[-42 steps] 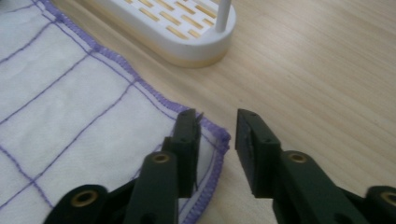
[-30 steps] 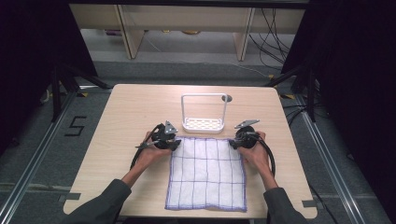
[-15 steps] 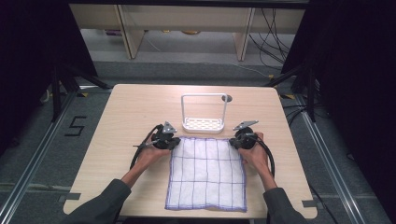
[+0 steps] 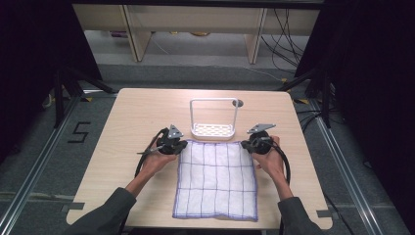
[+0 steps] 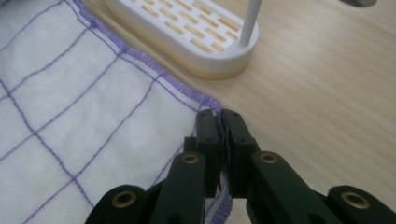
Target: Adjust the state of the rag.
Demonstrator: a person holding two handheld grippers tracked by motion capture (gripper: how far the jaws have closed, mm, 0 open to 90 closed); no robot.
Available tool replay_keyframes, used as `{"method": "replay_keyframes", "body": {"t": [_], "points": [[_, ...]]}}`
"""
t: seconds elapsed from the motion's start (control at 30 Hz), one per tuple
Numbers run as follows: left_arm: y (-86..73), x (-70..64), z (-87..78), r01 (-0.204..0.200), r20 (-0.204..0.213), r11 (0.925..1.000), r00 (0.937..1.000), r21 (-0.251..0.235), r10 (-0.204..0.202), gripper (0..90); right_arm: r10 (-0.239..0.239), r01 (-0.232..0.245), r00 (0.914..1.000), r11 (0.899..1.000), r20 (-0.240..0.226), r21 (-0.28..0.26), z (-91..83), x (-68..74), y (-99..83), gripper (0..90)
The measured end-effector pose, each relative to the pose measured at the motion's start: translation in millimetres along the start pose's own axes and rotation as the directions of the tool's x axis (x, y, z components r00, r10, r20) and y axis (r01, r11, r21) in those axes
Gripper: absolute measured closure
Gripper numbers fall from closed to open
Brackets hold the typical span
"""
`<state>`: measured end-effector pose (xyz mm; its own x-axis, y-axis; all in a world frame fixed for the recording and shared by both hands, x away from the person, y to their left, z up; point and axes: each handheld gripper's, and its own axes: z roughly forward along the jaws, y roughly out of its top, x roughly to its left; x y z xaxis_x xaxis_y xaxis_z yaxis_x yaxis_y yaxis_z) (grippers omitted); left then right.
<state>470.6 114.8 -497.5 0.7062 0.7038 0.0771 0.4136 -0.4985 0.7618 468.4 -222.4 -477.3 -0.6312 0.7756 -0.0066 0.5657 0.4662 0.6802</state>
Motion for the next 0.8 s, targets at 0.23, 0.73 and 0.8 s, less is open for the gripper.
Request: {"method": "replay_keyframes", "body": {"t": [0.23, 0.73, 0.8], "points": [[11.2, 0.9, -17.1, -0.003, -0.023, 0.9975, 0.9997, -0.070, 0.002, 87.7, -0.015, 0.014, 0.9999, 0.998, -0.005, -0.061, -20.2, 1.5, 9.9, 87.1], [17.2, -4.6, -73.0, -0.007, 0.009, 0.9776, 0.9999, -0.210, 0.009, 87.6, -0.139, 0.135, 0.9904, 0.972, -0.004, -0.190, -67.1, 33.2, 25.5, 87.1], [14.0, -8.2, -76.8, -0.009, 0.018, 0.9766, 0.9998, -0.215, 0.013, 87.6, -0.153, 0.149, 0.9882, 0.971, -0.008, -0.189, -73.1, 40.9, 20.7, 87.1]]}}
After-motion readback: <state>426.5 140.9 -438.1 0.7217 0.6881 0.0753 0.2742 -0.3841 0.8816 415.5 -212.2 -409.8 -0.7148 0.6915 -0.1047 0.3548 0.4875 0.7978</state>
